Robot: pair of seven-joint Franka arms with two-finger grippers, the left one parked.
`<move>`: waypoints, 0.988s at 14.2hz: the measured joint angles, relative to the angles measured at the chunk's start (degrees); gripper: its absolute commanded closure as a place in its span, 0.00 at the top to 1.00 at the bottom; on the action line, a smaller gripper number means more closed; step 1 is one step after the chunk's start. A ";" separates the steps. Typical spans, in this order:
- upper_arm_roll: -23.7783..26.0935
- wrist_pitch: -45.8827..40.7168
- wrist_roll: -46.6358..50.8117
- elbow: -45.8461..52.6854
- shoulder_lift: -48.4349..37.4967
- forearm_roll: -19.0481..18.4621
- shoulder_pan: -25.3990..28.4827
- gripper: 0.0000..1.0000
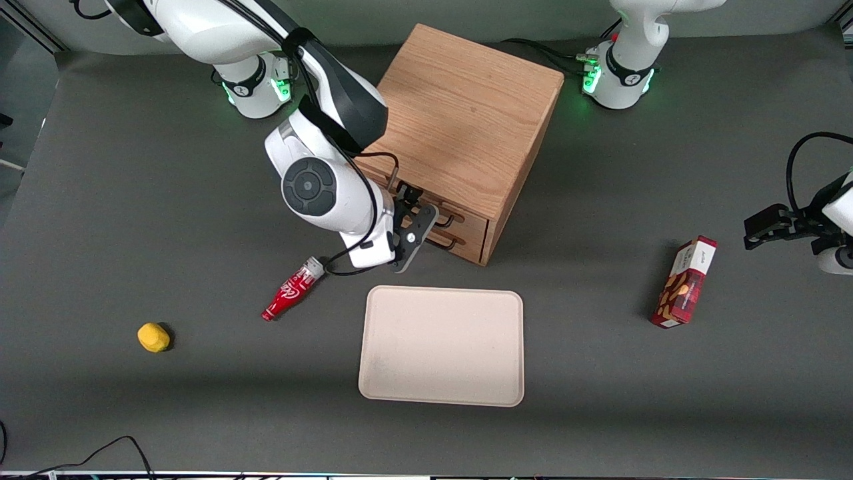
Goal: Open upper drawer
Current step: 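Hook the right gripper onto the upper drawer's black handle, then pull the upper drawer outward from the cabinet with the right gripper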
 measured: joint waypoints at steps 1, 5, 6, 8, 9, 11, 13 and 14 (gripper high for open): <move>0.02 0.25 0.00 0.00 0.34 0.00 0.00 1.00; 0.01 0.64 -0.22 0.02 1.28 -0.07 -0.01 1.00; -0.04 0.94 -0.34 0.08 1.51 -0.23 -0.05 1.00; -0.16 1.04 -1.80 0.82 2.00 -0.60 -0.33 1.00; -0.51 1.11 -2.82 1.71 2.50 -0.76 -0.52 1.00; -1.13 1.16 -3.89 3.54 3.62 -0.82 -1.08 1.00; -1.63 1.16 -4.82 4.90 4.33 -0.93 -1.48 1.00; -2.06 1.16 -5.92 5.39 4.56 -0.95 -1.67 1.00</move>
